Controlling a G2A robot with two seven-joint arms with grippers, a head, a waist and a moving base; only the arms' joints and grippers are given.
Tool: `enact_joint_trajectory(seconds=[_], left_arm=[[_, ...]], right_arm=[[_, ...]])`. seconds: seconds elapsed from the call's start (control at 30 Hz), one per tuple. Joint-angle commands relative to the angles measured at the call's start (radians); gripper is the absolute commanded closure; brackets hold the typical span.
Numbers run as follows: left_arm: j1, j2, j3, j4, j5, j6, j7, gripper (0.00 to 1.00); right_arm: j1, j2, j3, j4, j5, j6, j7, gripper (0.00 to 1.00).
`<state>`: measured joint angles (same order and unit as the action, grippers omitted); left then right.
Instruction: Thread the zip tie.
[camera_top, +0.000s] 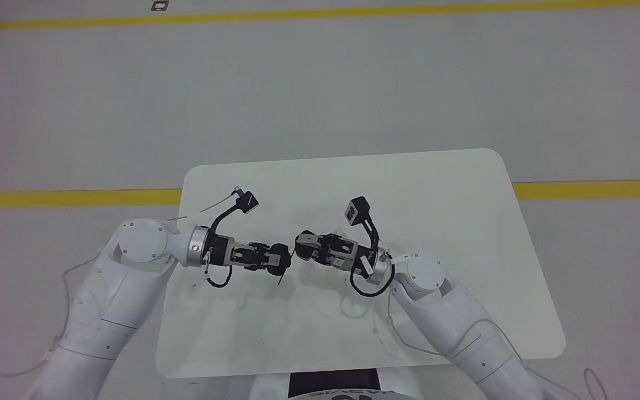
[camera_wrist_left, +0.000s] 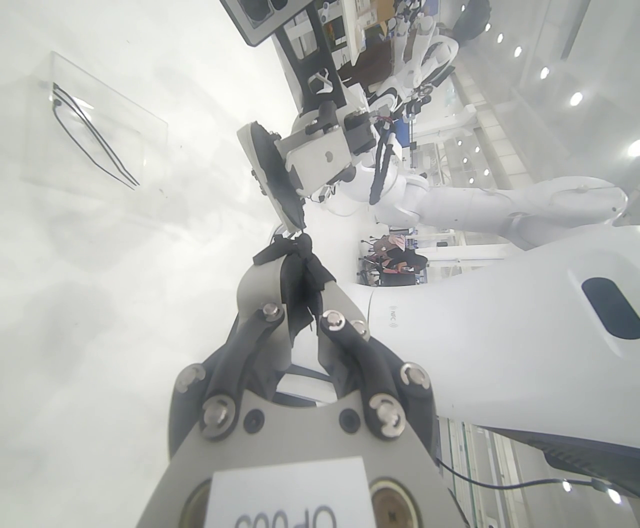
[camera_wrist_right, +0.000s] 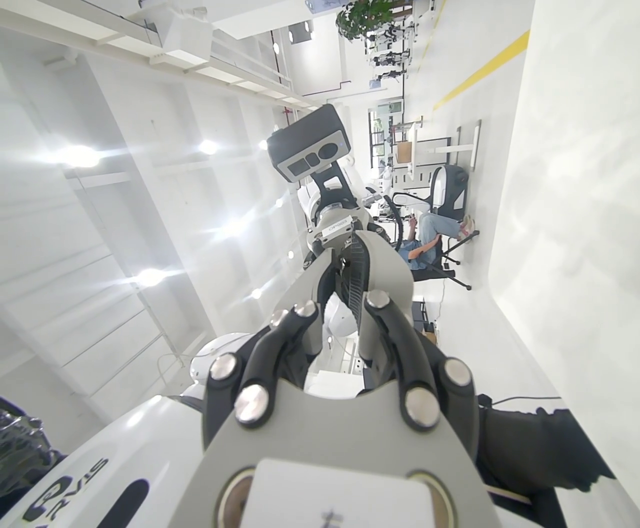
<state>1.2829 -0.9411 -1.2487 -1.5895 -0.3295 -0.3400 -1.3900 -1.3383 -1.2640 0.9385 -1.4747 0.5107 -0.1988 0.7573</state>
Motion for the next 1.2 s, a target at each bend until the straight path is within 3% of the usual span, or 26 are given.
enact_joint_trajectory(seconds=[0.0,0.17,0.47,0.5,0.53,0.57,0.8,1.03,1.17], left_arm=[[0.0,0.0,0.0,0.0,0.0,0.0,0.0,1.0],[0.0,0.0,0.0,0.0,0.0,0.0,0.0,1.0],[0.0,0.0,0.0,0.0,0.0,0.0,0.0,1.0],[0.0,0.0,0.0,0.0,0.0,0.0,0.0,0.72],[0.0,0.0,0.0,0.0,0.0,0.0,0.0,0.22],[0.0,0.0,0.0,0.0,0.0,0.0,0.0,0.0],[0.0,0.0,0.0,0.0,0.0,0.0,0.0,0.0],[0.009,0.007,-0.02,0.013,-0.015,0.0,0.061,0.0],[0.016,0.007,-0.03,0.037,-0.013,0.0,0.108,0.0]], right_arm=[[0.001,0.0,0.0,0.0,0.0,0.0,0.0,0.9],[0.002,-0.002,-0.003,0.002,0.0,0.0,-0.001,1.0],[0.001,-0.003,-0.002,0.007,-0.002,-0.004,-0.011,1.0],[0.0,-0.004,-0.001,0.008,0.0,-0.006,-0.012,1.0],[-0.001,-0.004,0.0,0.009,0.003,-0.008,-0.013,1.0],[-0.002,-0.004,0.002,0.01,0.005,-0.011,-0.016,1.0],[-0.022,0.0,0.026,0.019,0.017,-0.03,-0.033,1.0],[-0.066,0.008,0.075,-0.002,0.035,-0.06,-0.071,1.0],[-0.103,0.008,0.095,-0.029,0.052,-0.107,-0.134,1.0]])
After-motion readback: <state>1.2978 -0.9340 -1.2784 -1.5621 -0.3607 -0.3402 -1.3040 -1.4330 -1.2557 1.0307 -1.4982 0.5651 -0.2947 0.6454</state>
